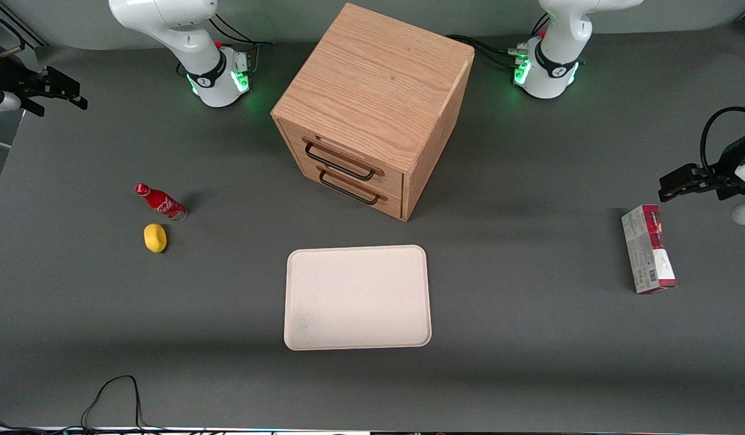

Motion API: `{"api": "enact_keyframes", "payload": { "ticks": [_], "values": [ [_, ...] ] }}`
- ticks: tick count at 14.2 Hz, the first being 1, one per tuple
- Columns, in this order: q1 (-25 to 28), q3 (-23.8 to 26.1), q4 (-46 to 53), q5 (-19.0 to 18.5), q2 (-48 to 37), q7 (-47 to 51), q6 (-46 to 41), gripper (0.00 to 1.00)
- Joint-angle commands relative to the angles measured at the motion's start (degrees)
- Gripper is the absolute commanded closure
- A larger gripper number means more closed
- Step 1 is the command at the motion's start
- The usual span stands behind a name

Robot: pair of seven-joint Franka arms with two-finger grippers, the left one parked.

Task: Place coke bottle on tray

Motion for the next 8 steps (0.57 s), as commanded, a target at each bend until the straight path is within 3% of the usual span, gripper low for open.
{"api": "enact_keyframes", "payload": {
  "ticks": [1, 8],
  "values": [
    [0.45, 0.24, -0.48, -1.06, 0.23, -0.99, 1.21, 0.0],
    [0.45, 0.24, -0.48, -1.14, 0.59, -0.81, 1.66, 0.0]
  ]
}}
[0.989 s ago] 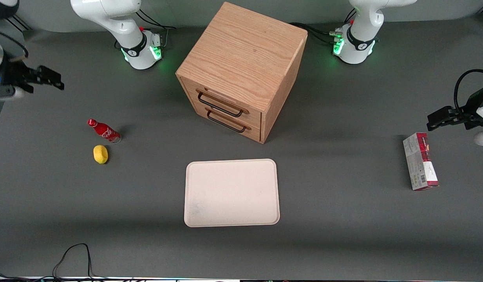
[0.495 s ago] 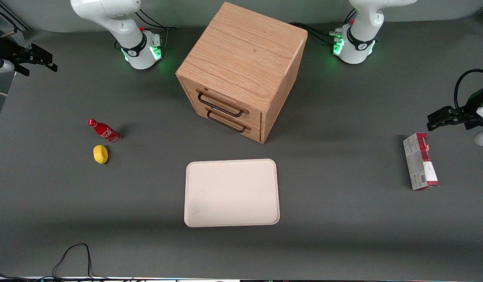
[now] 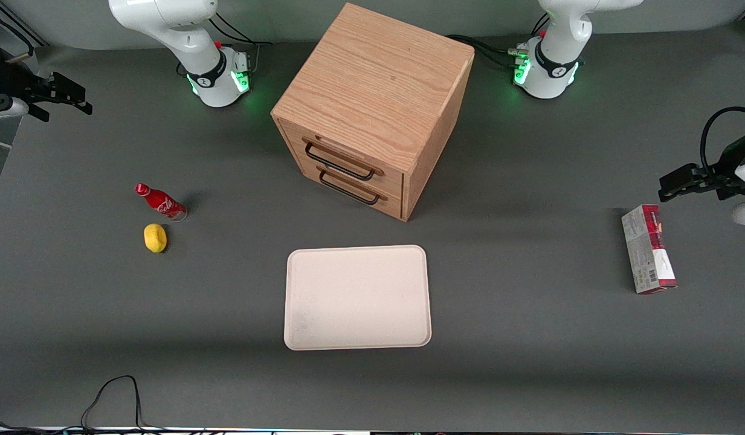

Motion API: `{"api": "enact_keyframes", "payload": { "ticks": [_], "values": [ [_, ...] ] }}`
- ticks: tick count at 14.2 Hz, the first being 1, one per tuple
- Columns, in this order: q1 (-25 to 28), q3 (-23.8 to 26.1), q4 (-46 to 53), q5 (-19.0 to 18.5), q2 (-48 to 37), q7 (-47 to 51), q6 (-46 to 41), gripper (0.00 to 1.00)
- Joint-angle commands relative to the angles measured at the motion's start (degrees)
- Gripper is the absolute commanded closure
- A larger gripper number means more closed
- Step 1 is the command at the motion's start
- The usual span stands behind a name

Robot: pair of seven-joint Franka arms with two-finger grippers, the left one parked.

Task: Place coke bottle on tray

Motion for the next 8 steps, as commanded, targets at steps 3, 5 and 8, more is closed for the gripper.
{"api": "enact_keyframes", "payload": {
  "ticks": [3, 5, 8],
  "values": [
    [0.29, -0.05, -0.46, -1.93, 0.1, -0.72, 0.63, 0.0],
    [0.29, -0.05, -2.21, -1.93, 0.1, -0.72, 2.29, 0.0],
    [0.29, -0.05, -5.2, -1.93, 0.1, -0.64, 5.54, 0.0]
  ]
}}
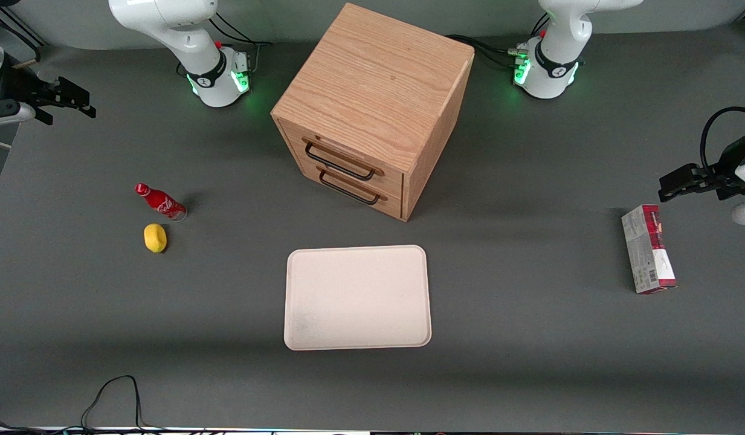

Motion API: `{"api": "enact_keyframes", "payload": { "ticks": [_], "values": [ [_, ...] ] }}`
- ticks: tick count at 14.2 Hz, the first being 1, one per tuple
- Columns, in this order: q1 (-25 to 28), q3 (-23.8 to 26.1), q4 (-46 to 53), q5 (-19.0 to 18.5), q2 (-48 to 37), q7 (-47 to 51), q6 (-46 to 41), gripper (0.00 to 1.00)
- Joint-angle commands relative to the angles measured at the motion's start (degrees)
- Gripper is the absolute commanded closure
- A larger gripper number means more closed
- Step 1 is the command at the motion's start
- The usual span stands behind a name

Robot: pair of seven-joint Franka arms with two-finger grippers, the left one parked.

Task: Place coke bottle on tray
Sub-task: 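Lower the open right gripper over the bottle's cap end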

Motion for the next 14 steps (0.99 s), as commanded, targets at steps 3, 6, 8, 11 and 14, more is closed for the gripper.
{"api": "enact_keyframes", "payload": {
  "ticks": [3, 6, 8, 11, 14],
  "values": [
    [0.29, -0.23, -6.56, -1.29, -0.17, -0.55, 7.41, 0.0],
    [0.11, -0.41, -12.44, -1.29, -0.17, -0.55, 15.31, 0.0],
    [-0.06, -0.58, -15.53, -1.38, 0.87, -0.55, 21.03, 0.0],
    [0.11, -1.64, -16.15, -1.29, 5.7, -0.55, 27.1, 0.0],
    [0.11, -1.64, -19.3, -1.29, 8.0, -0.46, 33.95, 0.0]
  ]
}}
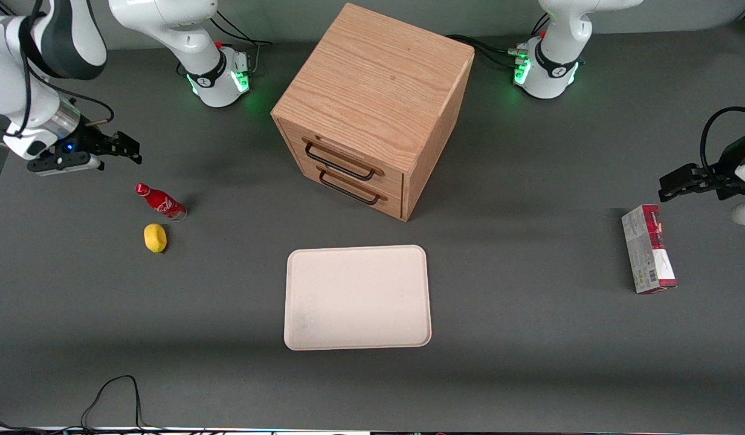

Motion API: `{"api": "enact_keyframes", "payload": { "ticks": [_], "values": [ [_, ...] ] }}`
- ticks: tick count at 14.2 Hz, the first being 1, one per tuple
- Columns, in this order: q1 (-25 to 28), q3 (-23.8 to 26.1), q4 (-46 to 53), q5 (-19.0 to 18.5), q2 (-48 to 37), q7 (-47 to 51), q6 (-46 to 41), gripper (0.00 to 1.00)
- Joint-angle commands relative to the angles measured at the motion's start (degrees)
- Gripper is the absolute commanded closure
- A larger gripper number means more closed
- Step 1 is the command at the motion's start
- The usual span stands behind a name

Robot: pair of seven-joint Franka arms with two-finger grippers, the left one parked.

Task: Place coke bottle on tray
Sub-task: 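Lower the open right gripper over the bottle's cap end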

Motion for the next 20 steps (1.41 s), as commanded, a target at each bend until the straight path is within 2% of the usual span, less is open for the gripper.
{"api": "enact_keyframes", "payload": {
  "ticks": [1, 8, 15, 16, 17, 20],
  "values": [
    [0.17, -0.39, -2.86, -1.17, 1.76, -0.37, 6.26, 0.0],
    [0.26, -0.39, -4.81, -1.0, 7.29, -0.2, 14.8, 0.0],
    [0.26, -0.39, -5.33, -0.91, 8.18, -0.2, 16.3, 0.01],
    [0.26, -0.39, -5.59, -0.91, 8.09, -0.11, 16.48, 0.45],
    [0.26, -0.39, -5.95, -0.91, 7.83, 0.06, 16.65, 0.99],
    [0.53, -0.39, -6.12, -0.91, 7.92, 0.24, 17.27, 1.0]
  ]
}}
